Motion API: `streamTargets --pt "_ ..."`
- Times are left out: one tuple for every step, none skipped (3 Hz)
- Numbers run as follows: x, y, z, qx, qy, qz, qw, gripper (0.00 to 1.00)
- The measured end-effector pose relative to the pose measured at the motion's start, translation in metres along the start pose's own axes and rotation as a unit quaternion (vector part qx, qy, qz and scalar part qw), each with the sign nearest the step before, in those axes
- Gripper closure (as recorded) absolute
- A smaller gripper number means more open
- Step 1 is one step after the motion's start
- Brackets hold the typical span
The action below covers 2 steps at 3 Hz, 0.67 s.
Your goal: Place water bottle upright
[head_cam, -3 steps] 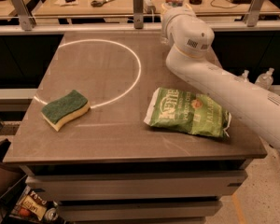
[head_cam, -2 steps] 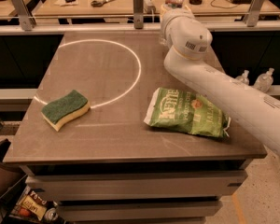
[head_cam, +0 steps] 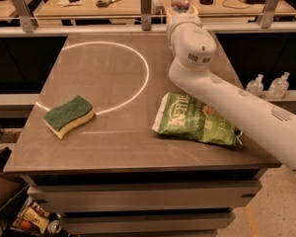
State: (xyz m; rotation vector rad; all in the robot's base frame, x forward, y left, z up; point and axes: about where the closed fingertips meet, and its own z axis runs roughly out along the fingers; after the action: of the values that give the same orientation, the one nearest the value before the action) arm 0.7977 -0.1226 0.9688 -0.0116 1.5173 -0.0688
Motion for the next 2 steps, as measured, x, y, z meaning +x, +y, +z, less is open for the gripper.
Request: streamTargets --pt "0.0027 0.0039 -0.0030 -0.002 -0.007 -0.020 0.9998 1.00" --pt "0.0051 0.0057 -0.0056 -0.001 -0.011 -0.031 0.9995 1.00"
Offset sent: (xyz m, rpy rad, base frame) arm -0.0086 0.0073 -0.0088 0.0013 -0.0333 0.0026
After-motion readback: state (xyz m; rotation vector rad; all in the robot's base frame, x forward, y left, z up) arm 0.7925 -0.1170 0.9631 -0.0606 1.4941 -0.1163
